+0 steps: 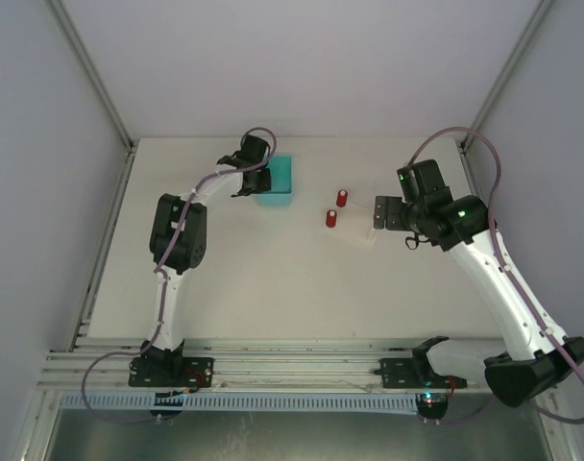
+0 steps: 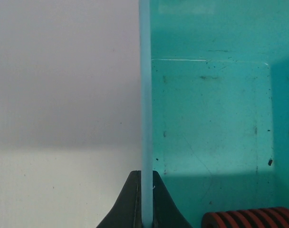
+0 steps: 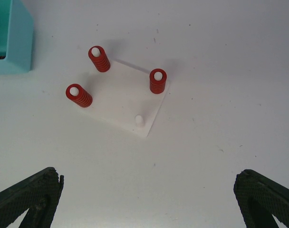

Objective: Install the large spring

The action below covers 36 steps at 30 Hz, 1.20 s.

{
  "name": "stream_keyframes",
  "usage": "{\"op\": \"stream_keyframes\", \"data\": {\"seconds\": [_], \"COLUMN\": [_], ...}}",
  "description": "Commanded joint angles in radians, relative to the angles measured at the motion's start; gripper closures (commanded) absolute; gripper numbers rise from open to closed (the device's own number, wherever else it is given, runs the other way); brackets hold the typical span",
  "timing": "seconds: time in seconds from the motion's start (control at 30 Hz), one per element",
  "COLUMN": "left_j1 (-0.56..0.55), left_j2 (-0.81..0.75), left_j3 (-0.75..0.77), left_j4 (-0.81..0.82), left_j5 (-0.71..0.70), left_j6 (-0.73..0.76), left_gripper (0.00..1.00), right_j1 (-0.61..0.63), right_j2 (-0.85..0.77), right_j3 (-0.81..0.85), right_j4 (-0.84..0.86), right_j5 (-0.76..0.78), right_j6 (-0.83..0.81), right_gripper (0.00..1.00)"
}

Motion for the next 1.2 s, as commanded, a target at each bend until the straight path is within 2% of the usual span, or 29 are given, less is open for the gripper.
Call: {"op": "stream_keyframes", "data": {"seconds": [0.0,0.37,0.53,0.77,0.83,0.97,1.03,1.17], "left_j1": [0.001,0.002,-0.020,-0.025,-0.029,-0.029,-0.030,-0.027], "left_j2": [-0.031,-0.019,0.022,0.050,0.054,0.030,0.006,-0.069], "left_j3": [0.004,-0.040,0.022,0.081,0.115,0.137,0.147,0.133], "left_j4": [0.022,0.010,-0.063,-0.138,-0.178,-0.196,-0.179,-0.101], "left_j5": [-0.055,-0.067,-0.094,-0.095,-0.113,-0.116,-0.117,-0.096], "left_j6": [-0.227,-0.697,-0.745,-0.789,-0.793,-0.774,-0.694,-0.382], "left_gripper": [1.00,1.00,0.99,0.76,0.68,0.61,0.61,0.60], "right_j1": [-0.002,-0.001,-0.001,-0.001,-0.002,-0.001,-0.002,-0.001], "right_j2": [-0.002,-0.055,-0.079,-0.101,-0.105,-0.113,-0.115,-0.128], "right_j3": [0.002,-0.032,-0.051,-0.068,-0.073,-0.088,-0.090,-0.096], "right_j4": [0.008,0.004,0.005,0.005,0.006,0.018,0.022,0.020], "right_j5": [-0.001,0.019,0.033,0.042,0.042,0.037,0.034,0.034], "right_j6": [-0.005,-0.002,0.004,0.009,0.012,0.018,0.019,0.020], "right_gripper": [0.01,0.01,0.01,0.01,0.01,0.01,0.01,0.01]}}
